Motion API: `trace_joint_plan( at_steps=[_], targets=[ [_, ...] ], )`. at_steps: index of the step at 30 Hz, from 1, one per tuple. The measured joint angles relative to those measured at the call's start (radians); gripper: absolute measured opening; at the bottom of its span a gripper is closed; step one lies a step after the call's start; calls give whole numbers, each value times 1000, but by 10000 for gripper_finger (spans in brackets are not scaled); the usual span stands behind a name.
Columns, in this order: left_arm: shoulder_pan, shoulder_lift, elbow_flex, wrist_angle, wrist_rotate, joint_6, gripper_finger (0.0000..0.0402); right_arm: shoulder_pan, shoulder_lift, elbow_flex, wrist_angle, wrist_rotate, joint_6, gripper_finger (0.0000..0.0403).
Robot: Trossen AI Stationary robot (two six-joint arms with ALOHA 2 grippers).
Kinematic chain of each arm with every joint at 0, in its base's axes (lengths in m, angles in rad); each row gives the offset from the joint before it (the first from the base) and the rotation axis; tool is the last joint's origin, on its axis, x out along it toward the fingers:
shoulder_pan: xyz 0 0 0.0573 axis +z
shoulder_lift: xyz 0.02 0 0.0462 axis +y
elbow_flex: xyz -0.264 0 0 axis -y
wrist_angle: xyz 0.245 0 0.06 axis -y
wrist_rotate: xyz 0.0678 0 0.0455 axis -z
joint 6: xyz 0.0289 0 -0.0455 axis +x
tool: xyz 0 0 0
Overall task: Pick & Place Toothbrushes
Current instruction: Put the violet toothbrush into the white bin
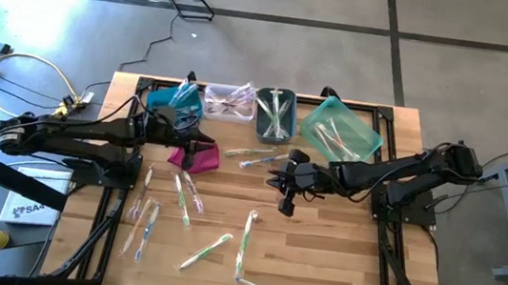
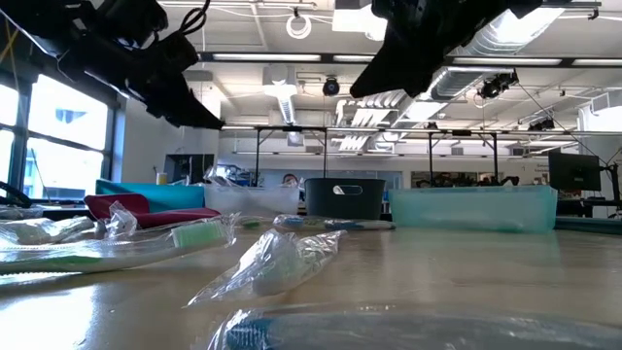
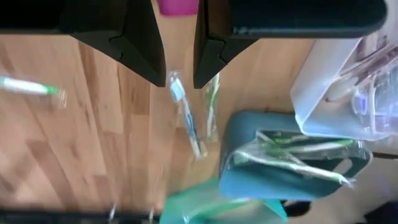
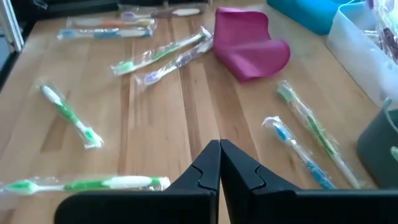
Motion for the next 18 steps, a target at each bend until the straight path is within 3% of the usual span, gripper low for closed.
trace_joint_plan(
  at_steps=[5,13,18],
  targets=[
    [-20,0,0,-86,-8,23,76,0,0,0,-21,3,-56,2],
    [-137,0,0,-96,-166,57,76,-10,-74,0,-98,3,-87,2],
    [-173,0,0,-103,-198,84,76,-10,-112,-1,-124,3,-90,2]
  ],
)
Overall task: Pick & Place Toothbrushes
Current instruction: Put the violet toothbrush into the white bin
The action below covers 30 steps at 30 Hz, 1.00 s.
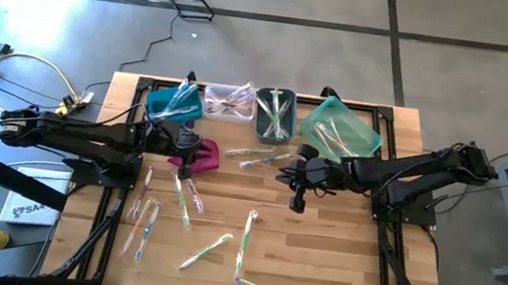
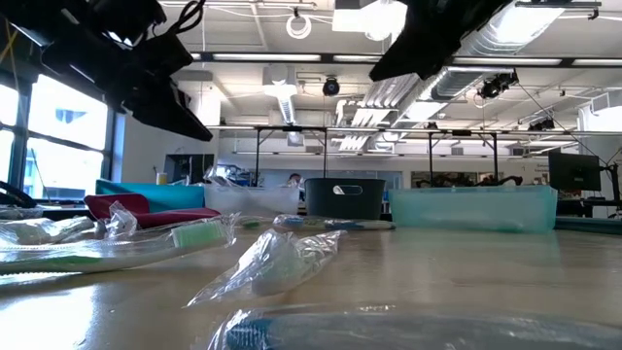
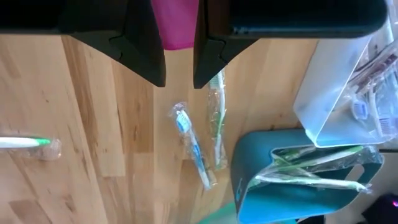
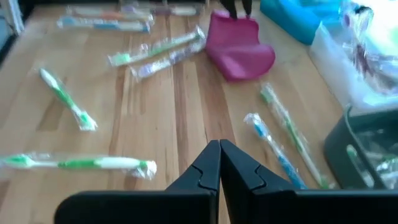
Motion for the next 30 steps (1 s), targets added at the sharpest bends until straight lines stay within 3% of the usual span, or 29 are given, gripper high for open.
trace_joint_plan(
  at_steps=[8,20,30],
  targets=[
    [-69,0,0,0,3,-2,76,3,-2,-40,74,-29,-19,2],
    [-198,1,4,6,-18,-42,76,-1,-24,-477,866,-73,85,2],
    [-276,2,57,10,-70,-202,76,-75,-184,-590,916,-67,43,2]
  ],
)
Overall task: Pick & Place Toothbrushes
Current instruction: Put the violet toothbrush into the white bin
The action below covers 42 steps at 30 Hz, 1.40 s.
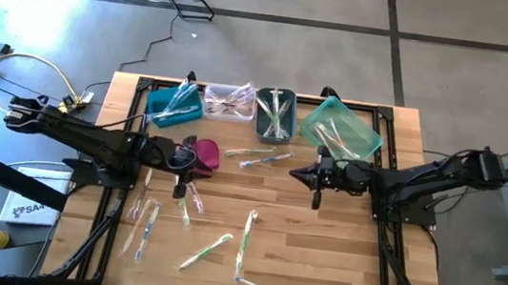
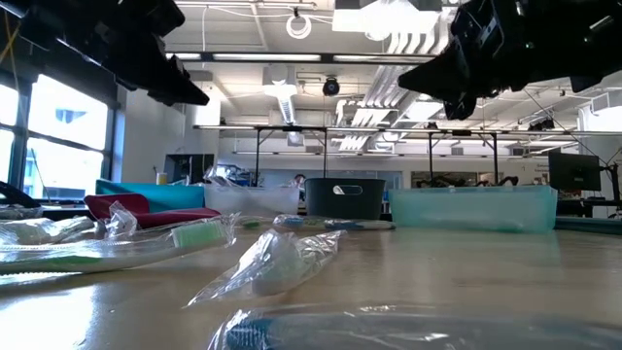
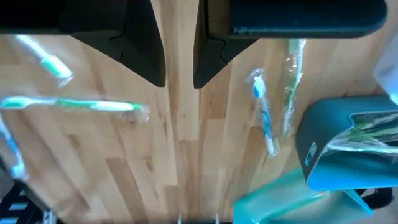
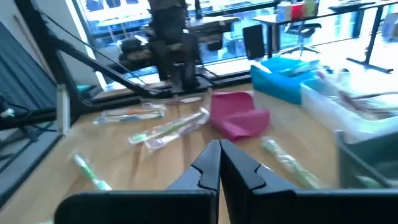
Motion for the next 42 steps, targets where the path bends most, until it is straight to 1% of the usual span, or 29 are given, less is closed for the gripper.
trace_joint_plan(
  at_steps=[5,10,16,20,24,29,33,36,38,40,42],
  targets=[
    [-35,0,14,13,-4,-103,76,-42,-68,-18,-14,0,-15,2],
    [-73,0,35,15,-4,-263,76,-62,-75,-17,-23,-7,-15,2],
    [-127,0,46,16,-5,-299,76,-60,-70,-17,-35,-15,-9,2],
    [-146,0,46,-25,-6,-230,76,-60,-70,-17,-52,-16,-5,2],
    [-155,27,46,-53,-10,-179,76,-60,-70,-17,-70,-16,-4,2],
    [-152,55,47,-45,-19,-67,76,-60,-70,-16,-76,-14,-7,2],
    [-152,60,47,-29,-48,48,76,-61,-70,-16,-76,-7,-19,2],
    [-152,60,47,-6,-52,94,76,-61,-70,-16,-76,-8,-21,2],
    [-152,60,47,31,-91,135,76,-61,-70,-16,-76,-8,-22,2],
    [-152,60,47,63,-132,143,76,-61,-70,-16,-76,-8,-22,2],
    [-152,58,47,73,-145,145,76,-61,-70,-16,-76,-8,-22,2]
  ],
)
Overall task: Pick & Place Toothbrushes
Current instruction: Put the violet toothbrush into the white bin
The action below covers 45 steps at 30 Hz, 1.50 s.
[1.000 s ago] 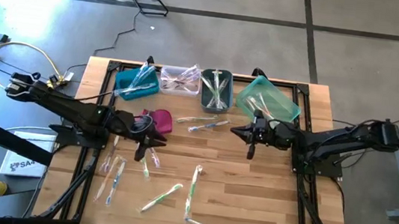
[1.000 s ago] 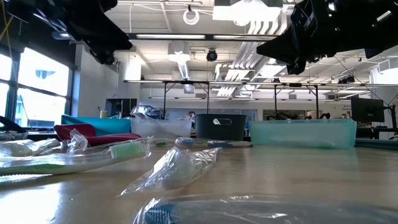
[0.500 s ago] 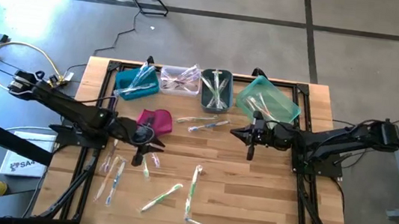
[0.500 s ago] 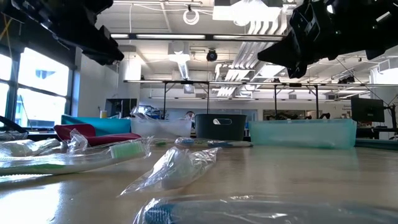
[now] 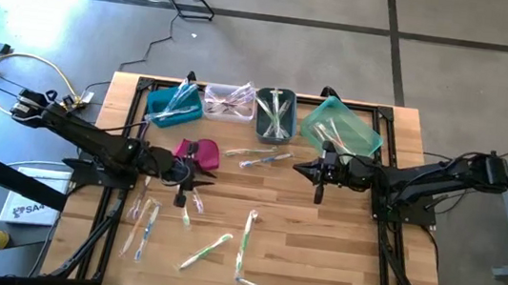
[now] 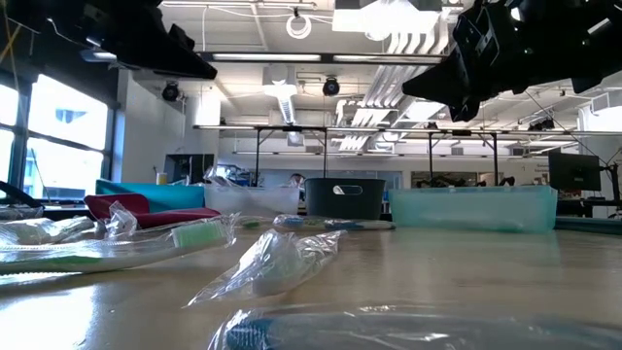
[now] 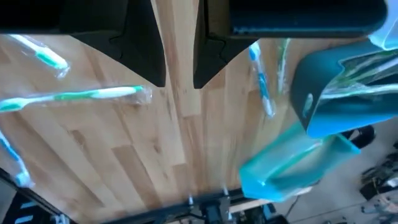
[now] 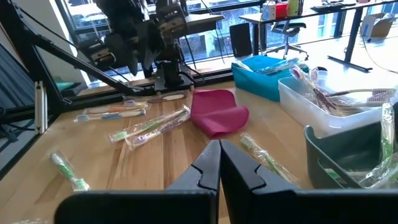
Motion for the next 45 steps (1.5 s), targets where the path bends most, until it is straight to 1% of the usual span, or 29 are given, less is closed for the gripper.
trace_joint_plan(
  at_steps=[8,16,19,23,28,33,37,41,45],
  targets=[
    [0,7,0,3,3,2,76,0,0,0,-8,0,0,2],
    [0,8,0,-55,-13,3,81,0,0,0,-9,0,-9,2],
    [0,8,0,-97,-23,30,94,0,0,0,-9,0,-11,2],
    [0,8,0,-106,-26,58,123,0,0,1,-9,0,-11,2],
    [0,8,0,-114,-26,61,162,0,0,1,-15,0,-11,2],
    [0,8,-1,-137,-26,58,191,0,0,1,-15,0,-12,2],
    [0,7,0,-216,-26,64,199,0,0,1,-15,0,-18,2],
    [0,7,-1,-340,-26,138,200,0,0,1,-15,0,-18,2],
    [0,8,-1,-365,-35,159,200,0,0,1,-15,0,-18,2]
  ],
)
